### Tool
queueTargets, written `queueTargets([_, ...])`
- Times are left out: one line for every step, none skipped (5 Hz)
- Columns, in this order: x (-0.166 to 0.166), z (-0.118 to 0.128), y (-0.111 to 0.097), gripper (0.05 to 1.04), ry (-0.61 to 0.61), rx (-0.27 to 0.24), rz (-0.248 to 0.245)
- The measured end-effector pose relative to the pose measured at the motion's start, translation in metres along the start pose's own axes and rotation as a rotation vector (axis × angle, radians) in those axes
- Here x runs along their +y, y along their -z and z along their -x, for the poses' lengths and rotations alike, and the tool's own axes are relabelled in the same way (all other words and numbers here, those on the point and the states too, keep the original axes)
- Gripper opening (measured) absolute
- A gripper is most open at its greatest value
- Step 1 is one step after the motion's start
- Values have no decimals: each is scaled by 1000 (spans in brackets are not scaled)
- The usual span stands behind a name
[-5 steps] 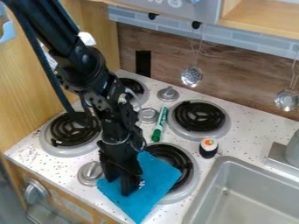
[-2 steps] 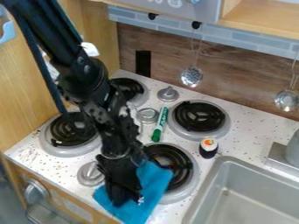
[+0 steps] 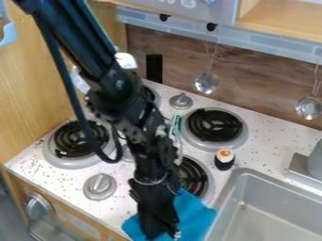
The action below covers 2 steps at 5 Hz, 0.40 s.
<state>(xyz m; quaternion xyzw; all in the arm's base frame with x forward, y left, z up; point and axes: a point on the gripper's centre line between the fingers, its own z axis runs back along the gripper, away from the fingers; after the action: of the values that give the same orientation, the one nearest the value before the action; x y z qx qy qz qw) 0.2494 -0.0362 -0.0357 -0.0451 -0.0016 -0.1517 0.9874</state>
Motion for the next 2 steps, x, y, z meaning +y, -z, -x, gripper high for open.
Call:
queueTargets([-20, -16, -3, 72, 52, -16, 2])
queueTargets([-20, -16, -2, 72, 40, -9, -3])
